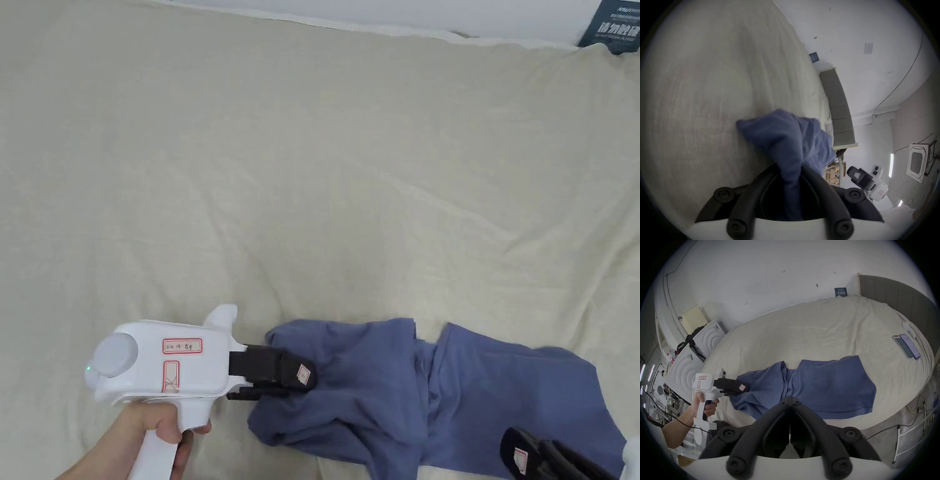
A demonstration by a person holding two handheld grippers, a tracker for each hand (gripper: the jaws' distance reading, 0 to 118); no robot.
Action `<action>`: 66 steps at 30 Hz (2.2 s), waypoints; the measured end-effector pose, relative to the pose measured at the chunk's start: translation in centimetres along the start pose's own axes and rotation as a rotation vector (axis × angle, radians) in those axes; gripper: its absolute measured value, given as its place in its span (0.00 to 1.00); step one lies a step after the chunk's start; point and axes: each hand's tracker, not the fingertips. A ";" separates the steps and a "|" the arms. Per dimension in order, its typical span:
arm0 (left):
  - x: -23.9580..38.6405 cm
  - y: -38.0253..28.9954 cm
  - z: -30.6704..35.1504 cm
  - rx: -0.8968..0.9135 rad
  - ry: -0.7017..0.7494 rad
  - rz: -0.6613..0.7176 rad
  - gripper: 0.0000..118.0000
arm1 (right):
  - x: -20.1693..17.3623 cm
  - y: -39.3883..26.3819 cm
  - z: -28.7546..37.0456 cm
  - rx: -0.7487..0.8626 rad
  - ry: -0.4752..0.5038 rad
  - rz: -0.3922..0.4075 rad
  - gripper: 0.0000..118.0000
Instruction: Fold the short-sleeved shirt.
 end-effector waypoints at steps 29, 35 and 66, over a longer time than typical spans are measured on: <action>13.4 -3.2 15.4 0.198 0.803 -0.258 0.06 | -1.4 -1.2 3.9 0.085 0.127 0.073 0.00; 20.0 -3.5 9.2 0.087 0.953 -0.359 0.06 | 0.0 -2.8 5.2 0.128 0.093 0.064 0.00; 18.7 -4.1 0.6 0.151 1.065 -0.389 0.01 | 3.3 -2.8 5.3 0.091 0.027 0.004 0.01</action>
